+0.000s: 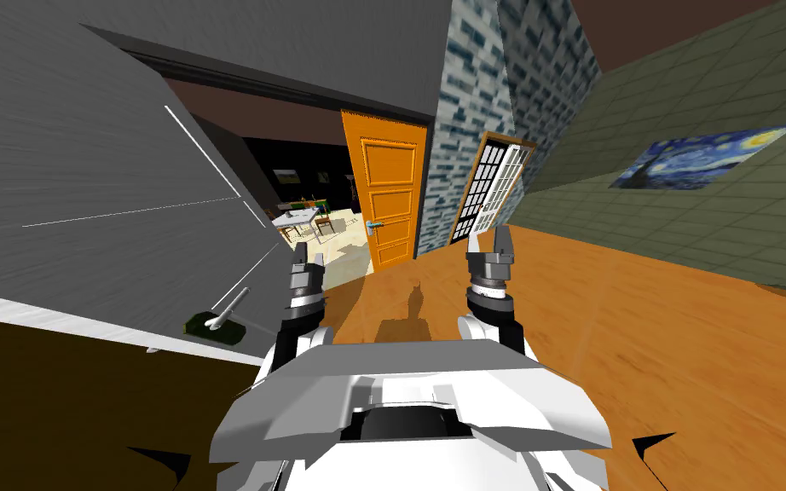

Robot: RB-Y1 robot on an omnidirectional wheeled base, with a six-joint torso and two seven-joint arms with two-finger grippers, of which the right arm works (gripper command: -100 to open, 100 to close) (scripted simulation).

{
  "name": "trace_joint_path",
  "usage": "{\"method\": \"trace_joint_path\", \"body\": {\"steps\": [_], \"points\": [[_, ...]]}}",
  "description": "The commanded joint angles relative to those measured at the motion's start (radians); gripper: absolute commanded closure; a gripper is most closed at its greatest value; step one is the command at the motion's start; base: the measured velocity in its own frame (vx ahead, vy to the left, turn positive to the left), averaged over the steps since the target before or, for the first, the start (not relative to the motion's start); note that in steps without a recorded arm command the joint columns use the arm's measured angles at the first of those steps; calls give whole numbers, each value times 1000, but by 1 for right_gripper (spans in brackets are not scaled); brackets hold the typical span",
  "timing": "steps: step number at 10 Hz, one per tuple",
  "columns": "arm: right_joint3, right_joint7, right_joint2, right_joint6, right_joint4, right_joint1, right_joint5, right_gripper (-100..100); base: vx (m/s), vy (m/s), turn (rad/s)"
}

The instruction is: Pull the door open

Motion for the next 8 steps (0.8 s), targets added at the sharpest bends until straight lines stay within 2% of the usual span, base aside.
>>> {"method": "trace_joint_path", "body": {"steps": [1,3,8], "points": [[-8,-5,-11,2,32,-13,-7,-100,32,17,149],[-19,-12,-27,5,78,-30,-16,-100,75,19,217],[-45,-29,-62,13,184,-72,-39,-100,63,16,138]]}}
